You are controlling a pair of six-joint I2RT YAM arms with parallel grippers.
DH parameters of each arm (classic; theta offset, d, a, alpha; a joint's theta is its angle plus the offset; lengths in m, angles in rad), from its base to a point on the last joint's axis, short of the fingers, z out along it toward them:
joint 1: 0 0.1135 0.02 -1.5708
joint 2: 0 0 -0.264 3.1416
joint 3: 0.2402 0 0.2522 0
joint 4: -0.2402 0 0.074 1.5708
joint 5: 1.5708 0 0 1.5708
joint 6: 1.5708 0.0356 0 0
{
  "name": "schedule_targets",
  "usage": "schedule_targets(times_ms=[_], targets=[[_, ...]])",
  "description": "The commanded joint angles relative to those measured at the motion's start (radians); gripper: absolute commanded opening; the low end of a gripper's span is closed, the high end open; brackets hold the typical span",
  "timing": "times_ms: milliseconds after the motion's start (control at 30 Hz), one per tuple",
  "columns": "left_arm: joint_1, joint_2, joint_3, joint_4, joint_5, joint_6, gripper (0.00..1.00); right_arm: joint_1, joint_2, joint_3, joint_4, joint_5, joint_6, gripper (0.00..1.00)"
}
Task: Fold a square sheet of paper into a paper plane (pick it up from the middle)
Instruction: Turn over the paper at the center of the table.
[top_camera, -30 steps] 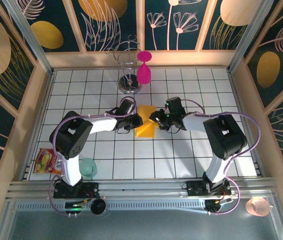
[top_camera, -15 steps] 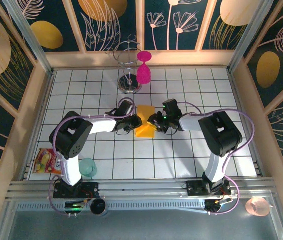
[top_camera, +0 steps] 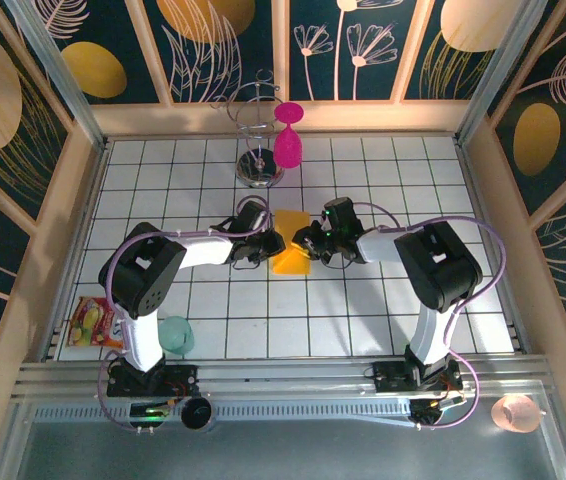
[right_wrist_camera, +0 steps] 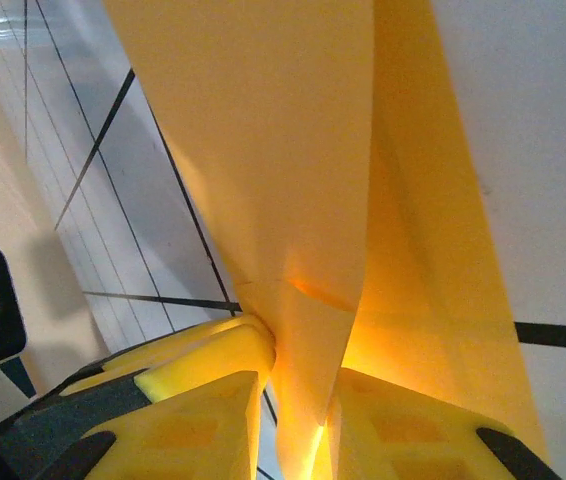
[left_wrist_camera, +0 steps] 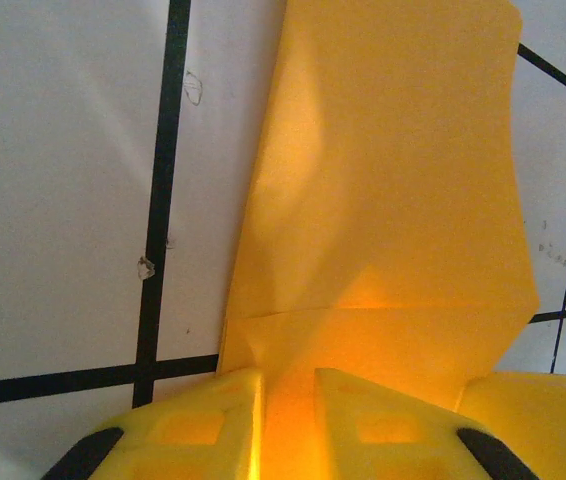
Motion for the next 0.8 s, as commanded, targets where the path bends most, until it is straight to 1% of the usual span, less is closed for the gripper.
schedule_targets(times_ms=[0,167,433,533,633,767], targets=[[0.006,-0.011,-0.017,-0.014,0.000,-0.013,0.22,0.016,-0.001,-0.030,0.062,-0.026,-0.011,0.24],[0.006,-0.011,-0.018,-0.008,0.000,-0.010,0.24,0.021,0.008,-0.036,0.063,-0.019,-0.063,0.21],[0.011,-0.043,-0.018,-0.005,-0.005,-0.010,0.25,0.039,0.030,-0.034,0.114,-0.009,-0.097,0.17],[0.019,-0.077,-0.034,0.014,-0.014,-0.013,0.28,0.038,0.039,-0.022,0.113,0.002,-0.113,0.15],[0.032,-0.117,-0.077,0.032,-0.035,-0.023,0.31,0.037,0.040,-0.011,0.108,0.010,-0.123,0.10],[0.055,-0.180,-0.135,0.076,-0.043,-0.039,0.37,0.033,0.006,-0.011,0.105,0.029,-0.153,0.07]])
